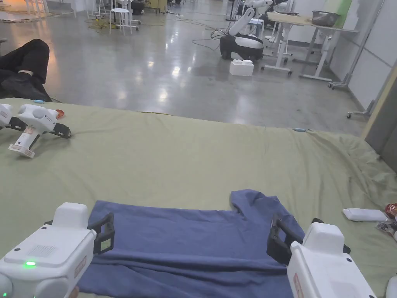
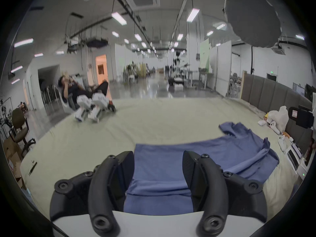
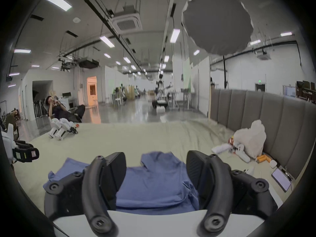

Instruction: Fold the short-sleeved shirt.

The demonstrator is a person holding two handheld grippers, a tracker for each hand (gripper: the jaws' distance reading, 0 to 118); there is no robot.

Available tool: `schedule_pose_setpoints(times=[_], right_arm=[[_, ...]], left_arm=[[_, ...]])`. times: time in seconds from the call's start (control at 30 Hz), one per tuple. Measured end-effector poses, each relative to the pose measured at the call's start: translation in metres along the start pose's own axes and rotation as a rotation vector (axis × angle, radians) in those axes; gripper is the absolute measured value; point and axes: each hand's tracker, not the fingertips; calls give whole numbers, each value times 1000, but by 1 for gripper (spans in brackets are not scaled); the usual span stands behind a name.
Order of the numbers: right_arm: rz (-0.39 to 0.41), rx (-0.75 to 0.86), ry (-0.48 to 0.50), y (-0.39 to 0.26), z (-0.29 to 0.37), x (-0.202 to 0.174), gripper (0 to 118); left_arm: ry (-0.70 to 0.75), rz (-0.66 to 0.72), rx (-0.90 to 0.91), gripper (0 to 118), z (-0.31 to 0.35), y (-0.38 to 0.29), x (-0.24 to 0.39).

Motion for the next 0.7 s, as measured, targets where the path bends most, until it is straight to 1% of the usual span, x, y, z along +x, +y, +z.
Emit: schedule_pose_setpoints(times=[0.03, 0.07, 0.1, 0.13, 0.17, 0.2, 0.27, 0.3, 0.33, 0.5, 0.57, 0.7], right_arm=[[4, 24, 3, 2, 7, -5, 51], [1, 51, 5, 4, 13, -10, 29], [-7, 69, 3, 5, 19, -13, 9], [-14, 81, -5, 6, 24, -16, 3], [-32, 102, -18, 8, 30, -18, 3], [-29, 110, -17, 9, 32, -19, 3], [-13, 138, 4, 12, 38, -21, 2], [6, 143, 0, 13, 39, -24, 2], [44, 139, -7, 12, 39, -24, 2], [58, 132, 1, 9, 40, -26, 2], [50, 109, 4, 5, 38, -26, 2], [52, 58, 9, -6, 35, -22, 2]], left_arm=[[12, 5, 45, 42, 9, 1, 4], [34, 20, 86, 30, 19, 2, 7], [37, 34, 108, 21, 26, 2, 9], [42, 48, 128, 13, 33, 2, 11], [40, 55, 136, 13, 39, 2, 12], [42, 49, 142, 11, 44, 1, 14], [57, 21, 182, 1, 55, -2, 17], [58, 6, 186, 0, 59, -3, 18], [60, 1, 185, 0, 63, -4, 18], [69, 28, 144, 0, 69, -13, 11], [70, 57, 89, 0, 60, -22, 0], [26, 134, -119, 0, 29, -40, -32]])
